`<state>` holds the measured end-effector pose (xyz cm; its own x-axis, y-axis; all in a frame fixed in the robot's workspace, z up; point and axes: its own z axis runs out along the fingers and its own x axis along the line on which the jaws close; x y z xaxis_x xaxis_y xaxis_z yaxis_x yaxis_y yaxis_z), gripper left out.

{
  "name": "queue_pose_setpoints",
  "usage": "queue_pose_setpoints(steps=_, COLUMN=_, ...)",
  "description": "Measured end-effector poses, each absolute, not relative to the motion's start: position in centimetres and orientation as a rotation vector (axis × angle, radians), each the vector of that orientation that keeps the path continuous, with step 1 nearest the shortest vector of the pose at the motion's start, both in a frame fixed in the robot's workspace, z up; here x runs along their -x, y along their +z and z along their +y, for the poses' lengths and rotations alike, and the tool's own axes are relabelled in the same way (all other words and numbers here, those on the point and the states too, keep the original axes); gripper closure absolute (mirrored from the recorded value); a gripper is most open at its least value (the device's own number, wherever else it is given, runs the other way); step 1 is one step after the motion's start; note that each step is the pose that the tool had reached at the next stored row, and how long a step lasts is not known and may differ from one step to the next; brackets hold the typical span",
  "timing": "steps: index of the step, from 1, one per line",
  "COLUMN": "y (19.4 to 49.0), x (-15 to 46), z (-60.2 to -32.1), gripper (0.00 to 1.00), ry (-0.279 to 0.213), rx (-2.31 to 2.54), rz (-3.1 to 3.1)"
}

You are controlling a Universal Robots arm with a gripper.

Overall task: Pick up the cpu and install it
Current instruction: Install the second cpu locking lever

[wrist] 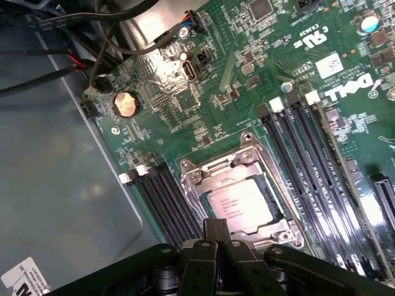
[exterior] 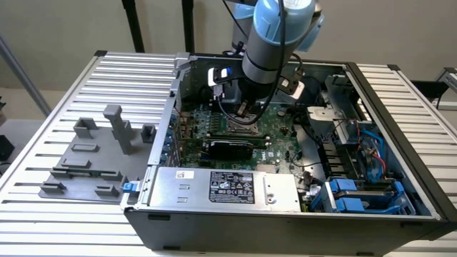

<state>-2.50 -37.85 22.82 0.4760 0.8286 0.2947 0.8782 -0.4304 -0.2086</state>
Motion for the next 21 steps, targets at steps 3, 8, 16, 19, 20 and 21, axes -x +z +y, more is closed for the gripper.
queue_pose_setpoints(steps=3, y=23.0, x=2.8, z=-38.4, gripper=0.89, ry=-0.210, rx=2.396, rz=-1.441)
queue_pose_setpoints(steps=8, y=23.3, x=3.5, z=-39.6, gripper=0.89, ry=-0.210, rx=2.396, rz=-1.441)
queue_pose_setpoints(steps=16, y=24.1, x=4.7, z=-41.3, gripper=0.89, ry=-0.210, rx=2.396, rz=-1.441)
queue_pose_setpoints(steps=19, y=24.4, x=5.2, z=-42.0, gripper=0.89, ry=-0.210, rx=2.396, rz=-1.441)
queue_pose_setpoints(steps=20, y=24.5, x=5.3, z=-42.2, gripper=0.89, ry=-0.210, rx=2.396, rz=-1.441)
queue_pose_setpoints(steps=21, y=24.6, x=5.4, z=-42.5, gripper=0.89, ry=-0.210, rx=2.396, rz=-1.441)
